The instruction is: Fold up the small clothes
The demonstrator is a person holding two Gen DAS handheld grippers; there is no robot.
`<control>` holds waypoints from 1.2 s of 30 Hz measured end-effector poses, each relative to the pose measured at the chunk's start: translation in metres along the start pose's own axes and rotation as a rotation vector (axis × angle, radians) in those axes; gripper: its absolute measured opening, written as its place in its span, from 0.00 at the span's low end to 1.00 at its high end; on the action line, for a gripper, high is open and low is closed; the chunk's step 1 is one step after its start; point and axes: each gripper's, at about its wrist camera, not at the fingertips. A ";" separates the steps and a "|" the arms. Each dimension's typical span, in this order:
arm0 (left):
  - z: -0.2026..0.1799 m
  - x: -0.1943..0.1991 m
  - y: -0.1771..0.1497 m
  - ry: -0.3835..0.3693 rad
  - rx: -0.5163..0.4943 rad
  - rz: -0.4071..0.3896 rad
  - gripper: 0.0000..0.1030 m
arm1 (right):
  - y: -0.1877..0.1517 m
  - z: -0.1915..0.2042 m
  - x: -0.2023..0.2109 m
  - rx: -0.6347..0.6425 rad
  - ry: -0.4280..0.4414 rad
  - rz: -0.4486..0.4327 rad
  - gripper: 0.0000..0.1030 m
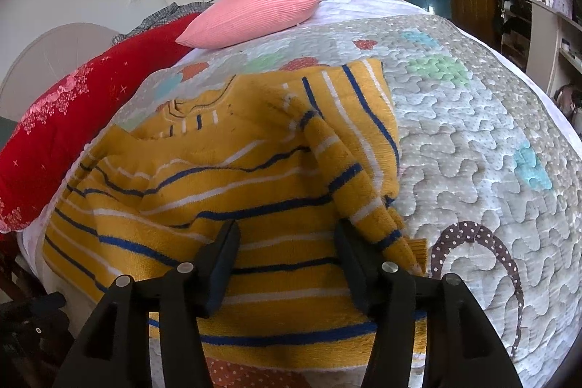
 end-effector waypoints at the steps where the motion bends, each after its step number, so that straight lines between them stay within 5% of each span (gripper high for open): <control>1: 0.001 0.000 0.000 -0.003 0.002 -0.001 0.69 | 0.000 0.000 0.000 0.002 -0.002 0.001 0.58; 9: 0.015 0.002 0.001 -0.035 0.040 -0.017 0.69 | 0.005 0.009 -0.002 0.042 -0.043 0.034 0.63; 21: 0.072 0.017 0.002 -0.044 0.174 -0.065 0.69 | 0.021 0.055 0.022 0.105 -0.043 -0.041 0.67; 36: 0.136 0.027 -0.005 -0.007 0.309 -0.095 0.69 | 0.011 0.103 -0.014 0.177 0.015 0.050 0.68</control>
Point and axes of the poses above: each gripper's, at about its wrist camera, not at the fingertips, and x roughly against the way its jaws point, z to its left, y to its top, and after that the axes turned 7 degrees about y, right-handed
